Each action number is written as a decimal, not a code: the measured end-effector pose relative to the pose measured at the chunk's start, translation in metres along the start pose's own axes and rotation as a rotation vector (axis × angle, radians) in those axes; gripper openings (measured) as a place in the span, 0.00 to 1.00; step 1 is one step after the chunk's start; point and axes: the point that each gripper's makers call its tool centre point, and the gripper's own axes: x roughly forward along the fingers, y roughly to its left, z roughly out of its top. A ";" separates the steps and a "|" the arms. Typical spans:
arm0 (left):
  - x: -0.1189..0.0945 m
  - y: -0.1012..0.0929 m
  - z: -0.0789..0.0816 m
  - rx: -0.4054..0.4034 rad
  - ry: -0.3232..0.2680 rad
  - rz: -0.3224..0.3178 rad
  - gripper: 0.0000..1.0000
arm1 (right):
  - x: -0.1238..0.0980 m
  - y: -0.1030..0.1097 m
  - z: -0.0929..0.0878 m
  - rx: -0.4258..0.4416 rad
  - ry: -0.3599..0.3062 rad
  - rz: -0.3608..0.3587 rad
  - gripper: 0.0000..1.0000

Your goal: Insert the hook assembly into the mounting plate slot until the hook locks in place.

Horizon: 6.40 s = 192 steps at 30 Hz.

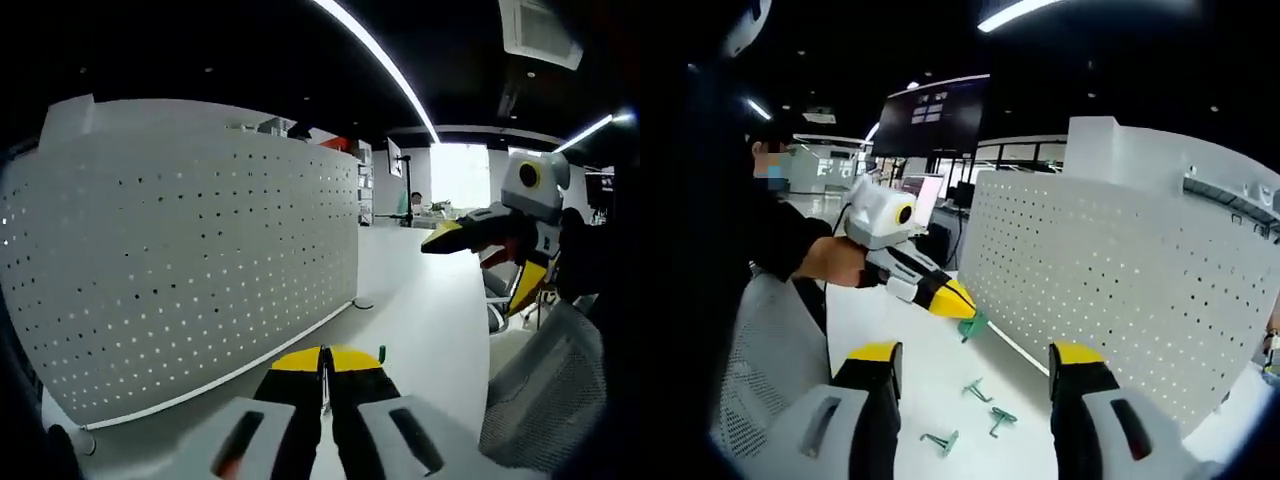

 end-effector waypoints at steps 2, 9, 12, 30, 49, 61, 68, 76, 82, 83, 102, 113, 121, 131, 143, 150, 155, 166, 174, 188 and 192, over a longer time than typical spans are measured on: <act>-0.002 -0.001 0.005 0.002 -0.014 0.004 0.01 | 0.002 0.000 0.005 0.014 -0.016 -0.004 0.52; -0.005 -0.003 0.023 0.007 -0.061 0.019 0.01 | 0.013 -0.003 0.016 0.030 -0.030 -0.026 0.42; -0.005 -0.004 0.032 0.002 -0.085 0.023 0.01 | 0.019 -0.006 0.019 0.039 -0.023 -0.050 0.39; 0.002 -0.017 0.062 -0.011 -0.165 0.039 0.01 | 0.033 -0.021 0.028 0.083 -0.046 -0.202 0.17; 0.003 -0.023 0.072 -0.129 -0.216 0.031 0.01 | 0.043 -0.027 0.035 0.043 -0.064 -0.262 0.07; 0.005 -0.028 0.073 -0.129 -0.218 0.020 0.01 | 0.047 -0.031 0.034 0.040 -0.062 -0.263 0.05; 0.005 -0.028 0.071 -0.131 -0.210 0.020 0.01 | 0.049 -0.030 0.032 0.038 -0.060 -0.256 0.04; 0.005 -0.028 0.071 -0.137 -0.207 0.018 0.01 | 0.049 -0.029 0.032 0.039 -0.060 -0.250 0.02; 0.004 -0.028 0.070 -0.142 -0.206 0.020 0.01 | 0.050 -0.028 0.031 0.053 -0.063 -0.245 0.01; 0.004 -0.028 0.070 -0.143 -0.205 0.021 0.01 | 0.050 -0.028 0.031 0.055 -0.063 -0.244 0.01; 0.004 -0.032 0.076 -0.095 -0.210 0.008 0.05 | 0.049 -0.030 0.034 0.084 -0.054 -0.249 0.01; -0.001 -0.033 0.079 -0.066 -0.212 0.000 0.14 | 0.045 -0.036 0.035 0.088 -0.053 -0.269 0.01; -0.013 -0.024 0.078 -0.026 -0.210 0.031 0.23 | 0.043 -0.042 0.037 0.089 -0.060 -0.284 0.01; -0.027 -0.015 0.074 0.021 -0.198 0.071 0.34 | 0.042 -0.051 0.039 0.090 -0.068 -0.306 0.01; -0.043 0.001 0.064 0.045 -0.179 0.144 0.58 | 0.037 -0.086 0.055 0.086 -0.107 -0.379 0.01; -0.052 0.008 0.054 0.029 -0.167 0.177 0.68 | 0.036 -0.106 0.066 0.076 -0.130 -0.421 0.01; -0.057 0.012 0.051 0.017 -0.170 0.195 0.74 | 0.037 -0.120 0.075 0.071 -0.151 -0.451 0.01; -0.058 0.019 0.037 -0.008 -0.149 0.212 0.78 | 0.049 -0.150 0.085 0.075 -0.192 -0.499 0.00; -0.055 0.019 0.028 -0.025 -0.130 0.207 0.78 | 0.058 -0.181 0.093 0.074 -0.215 -0.544 0.00; -0.053 0.024 0.021 -0.045 -0.111 0.207 0.76 | 0.080 -0.217 0.101 0.035 -0.218 -0.598 0.00; -0.054 0.026 0.020 -0.048 -0.111 0.212 0.76 | 0.082 -0.225 0.098 0.044 -0.217 -0.621 0.00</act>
